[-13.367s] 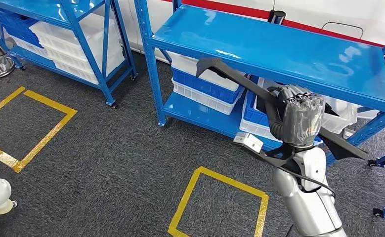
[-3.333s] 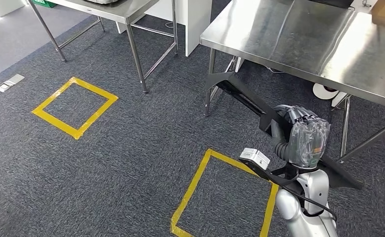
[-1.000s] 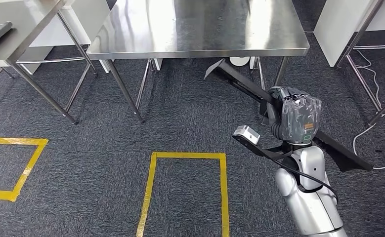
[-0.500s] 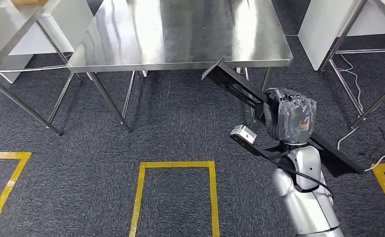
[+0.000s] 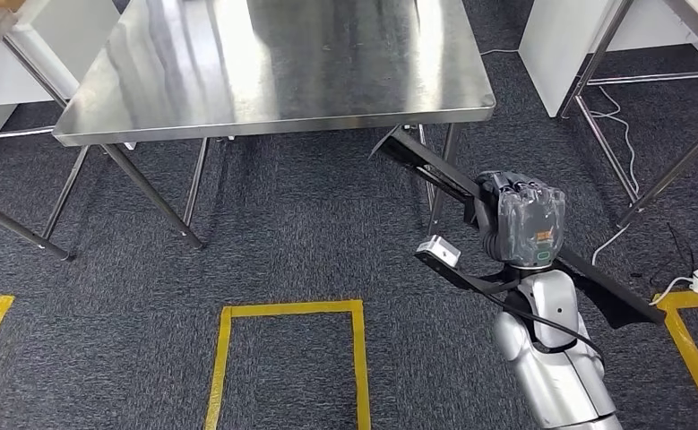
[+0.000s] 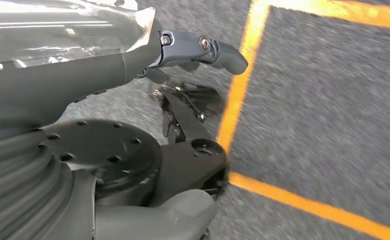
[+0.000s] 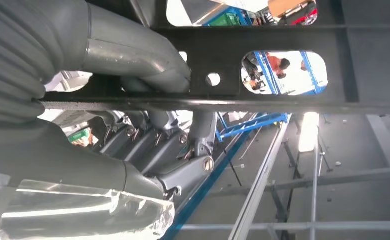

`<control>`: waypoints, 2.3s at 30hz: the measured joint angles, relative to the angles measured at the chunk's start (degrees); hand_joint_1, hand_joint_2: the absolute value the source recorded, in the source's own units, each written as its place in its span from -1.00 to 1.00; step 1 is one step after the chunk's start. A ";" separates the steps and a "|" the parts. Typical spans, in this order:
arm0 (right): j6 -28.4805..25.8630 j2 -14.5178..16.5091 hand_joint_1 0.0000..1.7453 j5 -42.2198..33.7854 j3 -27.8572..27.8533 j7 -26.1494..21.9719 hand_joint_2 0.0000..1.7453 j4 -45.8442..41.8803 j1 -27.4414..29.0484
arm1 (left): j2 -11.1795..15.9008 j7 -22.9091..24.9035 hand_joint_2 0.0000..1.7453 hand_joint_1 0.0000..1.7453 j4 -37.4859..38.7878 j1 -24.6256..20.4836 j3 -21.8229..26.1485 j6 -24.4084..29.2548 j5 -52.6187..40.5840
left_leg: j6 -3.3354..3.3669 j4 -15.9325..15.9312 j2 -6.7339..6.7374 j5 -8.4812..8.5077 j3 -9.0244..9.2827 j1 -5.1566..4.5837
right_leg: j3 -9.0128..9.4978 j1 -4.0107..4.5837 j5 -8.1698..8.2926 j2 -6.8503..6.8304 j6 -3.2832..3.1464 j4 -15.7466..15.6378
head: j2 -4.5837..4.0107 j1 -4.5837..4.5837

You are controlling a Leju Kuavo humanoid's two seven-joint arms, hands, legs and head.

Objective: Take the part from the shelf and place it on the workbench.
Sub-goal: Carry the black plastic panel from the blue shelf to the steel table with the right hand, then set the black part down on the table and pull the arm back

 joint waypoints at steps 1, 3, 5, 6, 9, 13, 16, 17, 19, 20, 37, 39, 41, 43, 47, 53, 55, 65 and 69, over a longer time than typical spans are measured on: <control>0.03 0.00 1.00 0.13 0.01 -0.02 1.00 0.07 0.41 | -0.02 -0.01 1.00 -1.00 0.00 -0.06 0.00 -0.04 0.01 | -0.18 2.80 0.18 -0.85 -2.25 0.09 | 0.77 0.08 -0.39 -0.02 -0.01 -0.18 | 0.00 -0.10; 0.13 0.03 1.00 0.32 0.04 -0.02 1.00 0.18 1.03 | -0.09 -0.03 1.00 -1.00 0.00 0.00 0.00 -0.15 0.09 | 0.48 3.91 0.24 -0.43 -5.25 -0.01 | 2.02 0.27 -1.19 0.12 -0.24 -0.41 | 0.00 -0.25; 0.22 0.14 1.00 0.56 0.05 -0.02 1.00 0.18 1.18 | -0.06 -0.06 1.00 -1.00 0.01 0.10 0.01 -0.30 0.30 | 2.71 -1.67 0.16 4.79 -5.49 -0.75 | 2.80 0.50 -1.60 0.49 -0.44 -0.84 | 0.00 -0.37; 0.26 0.23 1.00 0.70 0.06 -0.01 1.00 0.17 1.21 | 0.03 -0.08 1.00 -1.00 0.04 0.12 0.01 -0.38 0.38 | 3.88 -4.75 0.27 7.52 -4.93 -1.11 | 3.22 0.52 -1.61 0.61 -0.41 -1.47 | 0.00 -0.33; 0.31 0.36 1.00 0.91 0.03 0.00 1.00 0.14 1.23 | 0.29 -0.18 1.00 -1.00 0.14 0.23 0.02 -0.51 0.50 | 4.63 -9.76 0.01 10.75 -2.90 -1.94 | 5.22 -0.19 -0.70 0.52 0.79 -4.75 | 0.00 -0.38; 0.33 0.57 1.00 0.91 0.07 0.03 1.00 -0.09 0.33 | 0.26 -0.22 1.00 -1.00 0.15 0.45 0.03 -0.56 0.53 | 5.46 -15.26 -0.56 12.39 1.00 -2.93 | 6.94 0.59 -0.64 0.09 1.38 -6.93 | 0.00 -0.65; 0.38 0.48 1.00 0.90 0.05 0.04 1.00 -0.06 -0.53 | -0.11 -0.25 1.00 -1.00 0.15 0.36 0.03 -0.62 0.52 | 5.01 -16.80 -0.46 12.36 2.51 -2.89 | 1.93 1.98 -4.69 -0.11 -0.56 3.39 | 0.00 -0.17; 0.38 0.45 1.00 0.90 0.05 0.04 1.00 -0.05 -0.63 | -0.23 -0.25 1.00 -1.00 0.15 0.30 0.03 -0.63 0.52 | 4.62 -16.40 -0.62 11.98 2.51 -2.96 | 0.07 2.45 -5.31 -0.09 -0.60 6.54 | 0.00 -0.08; 0.38 0.41 1.00 0.90 0.04 0.04 1.00 -0.05 -0.86 | -0.54 -0.25 1.00 -1.00 0.15 0.30 0.03 -0.66 0.52 | 4.00 -15.07 -1.00 10.99 2.50 -3.18 | -0.54 3.25 -3.38 -0.09 0.21 6.22 | 0.00 -0.05; 0.38 0.42 1.00 0.90 0.04 0.04 1.00 -0.08 -1.11 | -0.66 -0.25 1.00 -1.00 0.14 0.30 0.03 -0.66 0.52 | 3.73 -14.17 -1.15 10.37 2.44 -3.28 | 0.66 3.53 -1.29 -0.11 0.71 3.00 | 0.00 -0.03; 0.38 0.20 1.00 0.85 -0.06 0.13 1.00 -1.10 -2.36 | -0.81 -0.34 1.00 -1.00 0.13 0.21 0.03 -1.24 0.32 | -0.38 -4.82 -0.92 7.60 -2.82 -1.31 | 4.24 2.64 2.14 -0.07 -2.61 -5.11 | 0.00 -0.98; 0.38 0.12 1.00 0.85 -0.10 0.13 1.00 -1.37 -2.43 | -0.87 -0.39 1.00 -1.00 0.10 0.16 0.03 -1.31 0.27 | -0.23 -8.68 -1.14 8.47 -1.08 -1.63 | 4.13 2.80 2.23 -0.03 -1.97 -5.26 | 0.00 -1.01; 0.38 0.08 1.00 0.85 -0.11 0.13 1.00 -1.51 -2.39 | -0.87 -0.40 1.00 -1.00 0.09 0.14 0.03 -1.35 0.26 | 0.83 -8.91 -1.26 8.40 -1.15 -2.29 | 4.16 2.91 2.55 -0.01 -0.90 -5.86 | 0.00 -0.99; 0.37 0.04 1.00 0.85 -0.19 0.13 1.00 -1.58 -2.35 | -0.86 -0.42 1.00 -1.00 0.09 0.15 0.03 -1.35 0.25 | 2.28 -9.52 -1.19 8.95 -0.96 -2.61 | 3.66 2.85 1.99 -0.10 -0.40 -5.14 | 0.00 -0.90; 0.37 -0.17 1.00 0.85 -0.40 0.11 1.00 -1.62 -2.12 | -0.87 -0.42 1.00 -1.00 0.09 0.19 0.03 -1.47 0.18 | 4.20 -9.95 -1.16 9.33 -0.91 -3.43 | -2.58 3.44 -3.68 -0.17 -1.59 8.16 | 0.00 -0.39; 0.34 -0.67 1.00 0.83 -0.62 0.11 1.00 -1.95 -1.72 | -1.08 -0.59 1.00 -1.00 0.07 0.18 0.02 -1.74 0.02 | 4.83 -9.79 -1.43 9.10 -0.67 -5.41 | 3.03 5.94 1.44 -0.26 -2.97 -3.29 | 0.00 -0.28; 0.33 -0.84 1.00 0.83 -0.68 0.11 1.00 -2.13 -1.64 | -1.25 -0.64 1.00 -1.00 0.07 0.17 0.00 -1.83 -0.03 | 4.77 -9.69 -1.39 9.00 -0.82 -5.60 | 4.30 6.19 2.15 -0.39 -4.04 -5.91 | 0.00 -0.23; 0.25 -1.26 1.00 0.79 -1.29 0.36 1.00 -3.04 0.08 | -0.89 -0.56 1.00 -1.00 0.04 0.20 -0.08 -1.86 -0.60 | -0.02 4.55 -0.81 4.42 -9.13 -1.99 | 5.90 3.64 2.18 -0.43 -4.57 -7.33 | 0.00 -0.17; 0.22 -1.45 1.00 0.82 -1.85 0.58 1.00 -3.69 0.69 | -0.86 -0.37 1.00 -1.00 0.02 0.12 -0.22 -1.87 -0.68 | -0.97 -8.39 -0.70 9.88 -2.55 -1.18 | 6.64 3.24 1.26 -0.31 -2.68 -7.20 | 0.00 -0.26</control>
